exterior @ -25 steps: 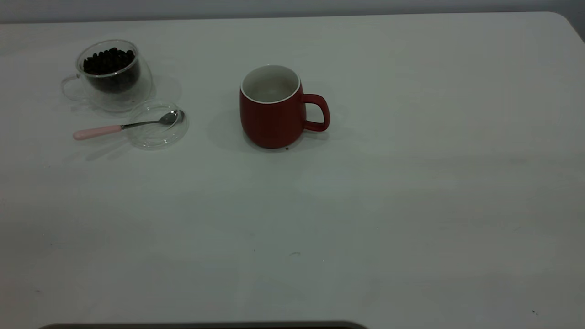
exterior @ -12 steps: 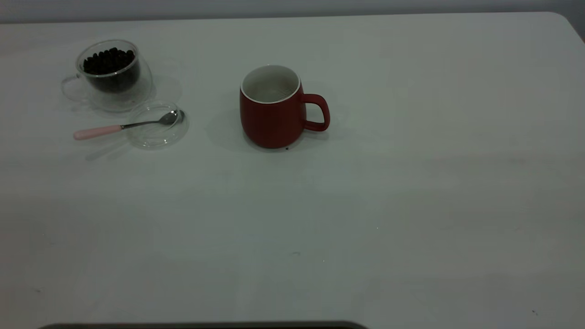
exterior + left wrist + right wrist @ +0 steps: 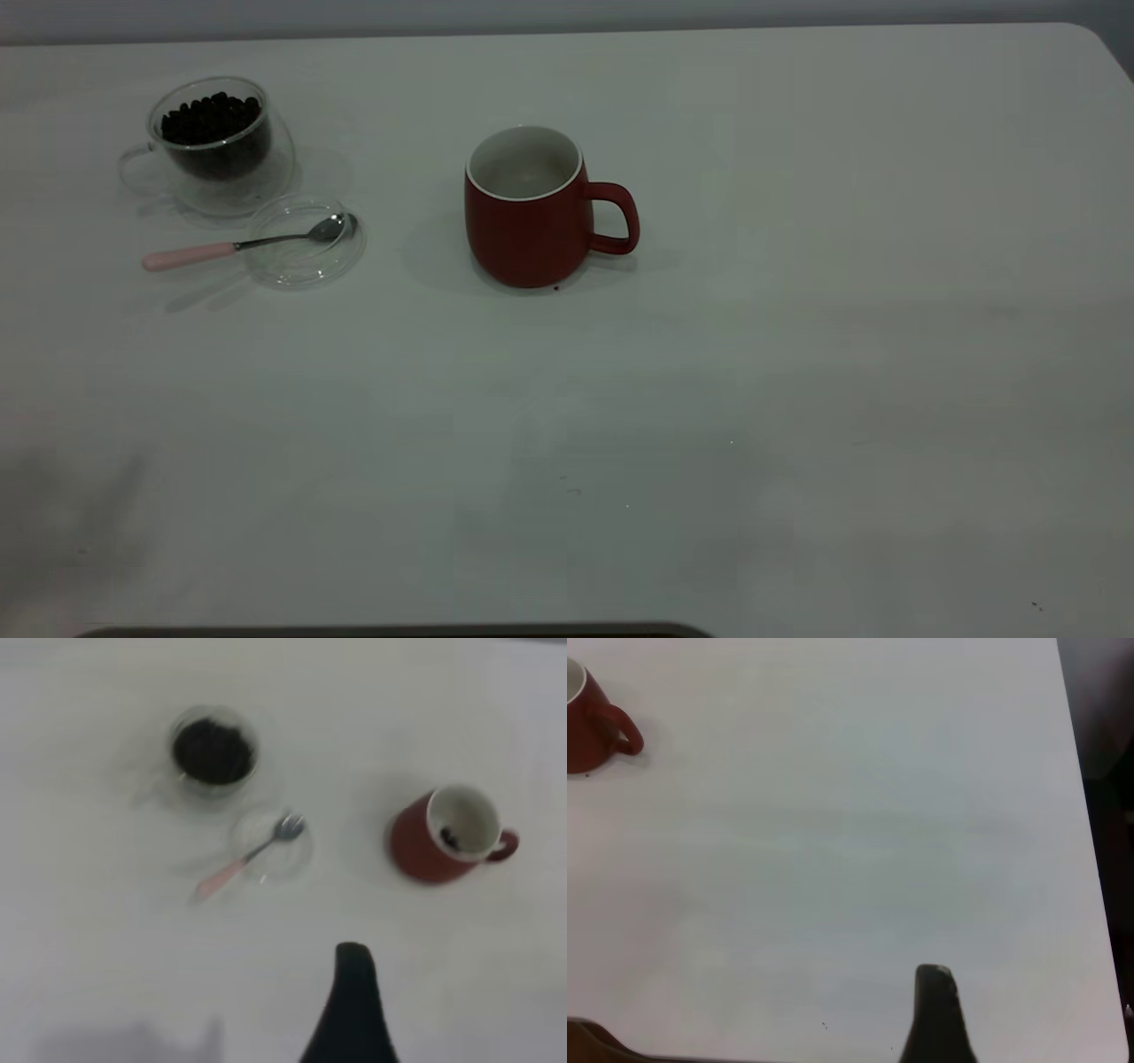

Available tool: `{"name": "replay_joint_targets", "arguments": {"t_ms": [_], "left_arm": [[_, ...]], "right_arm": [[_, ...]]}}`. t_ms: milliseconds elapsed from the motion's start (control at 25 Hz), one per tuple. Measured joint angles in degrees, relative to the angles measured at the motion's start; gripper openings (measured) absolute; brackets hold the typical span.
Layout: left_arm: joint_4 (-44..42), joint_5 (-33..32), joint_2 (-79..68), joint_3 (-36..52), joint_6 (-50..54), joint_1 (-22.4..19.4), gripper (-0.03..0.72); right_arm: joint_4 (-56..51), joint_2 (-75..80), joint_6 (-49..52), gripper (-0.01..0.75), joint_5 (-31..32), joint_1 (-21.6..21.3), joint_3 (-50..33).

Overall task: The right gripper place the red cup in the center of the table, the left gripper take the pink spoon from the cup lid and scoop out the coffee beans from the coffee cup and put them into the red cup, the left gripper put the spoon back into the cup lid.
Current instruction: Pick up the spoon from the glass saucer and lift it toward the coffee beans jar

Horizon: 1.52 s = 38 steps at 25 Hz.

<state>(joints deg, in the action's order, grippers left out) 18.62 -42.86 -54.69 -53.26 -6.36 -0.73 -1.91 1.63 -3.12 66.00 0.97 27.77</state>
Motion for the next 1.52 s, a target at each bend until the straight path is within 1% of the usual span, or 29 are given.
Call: {"name": "replay_joint_targets", "arguments": {"t_ms": [160,280,360,520,760,920,1000,1240,1440,1520], "left_arm": [[3.5,4.1,-12.2,-3.8,-1.0,-0.3,0.709],[7.8,4.8,-20.5,-5.8,-2.0,-2.7,0.71],[12.0,4.8,-25.3,-7.0,-5.0,-5.1,0.71],[22.3,4.3,-33.5,-7.9,-15.0,-10.5,0.71],[34.7,0.2,-45.4,-8.2,-32.7,-20.2,0.71],[41.2,-3.1,-53.0,-8.2,-41.6,-24.7,0.71],[42.3,-3.3,-56.3,-8.2,-43.3,-25.3,0.71],[45.8,-1.1,-66.9,-8.3,-46.4,-25.3,0.71],[49.5,0.3,-74.7,-8.6,-52.5,-25.3,0.71],[52.2,0.7,-77.1,-8.9,-55.8,-25.3,0.71]], "right_arm": [[0.0,0.0,0.0,0.588,0.0,0.0,0.0],[0.0,0.0,0.0,0.588,0.0,0.0,0.0],[0.0,0.0,0.0,0.588,0.0,0.0,0.0],[0.0,0.0,0.0,0.588,0.0,0.0,0.0],[0.0,0.0,0.0,0.588,0.0,0.0,0.0],[0.0,0.0,0.0,0.588,0.0,0.0,0.0],[0.0,0.0,0.0,0.588,0.0,0.0,0.0],[0.0,0.0,0.0,0.588,0.0,0.0,0.0],[0.0,0.0,0.0,0.588,0.0,0.0,0.0],[0.0,0.0,0.0,0.588,0.0,0.0,0.0]]}}
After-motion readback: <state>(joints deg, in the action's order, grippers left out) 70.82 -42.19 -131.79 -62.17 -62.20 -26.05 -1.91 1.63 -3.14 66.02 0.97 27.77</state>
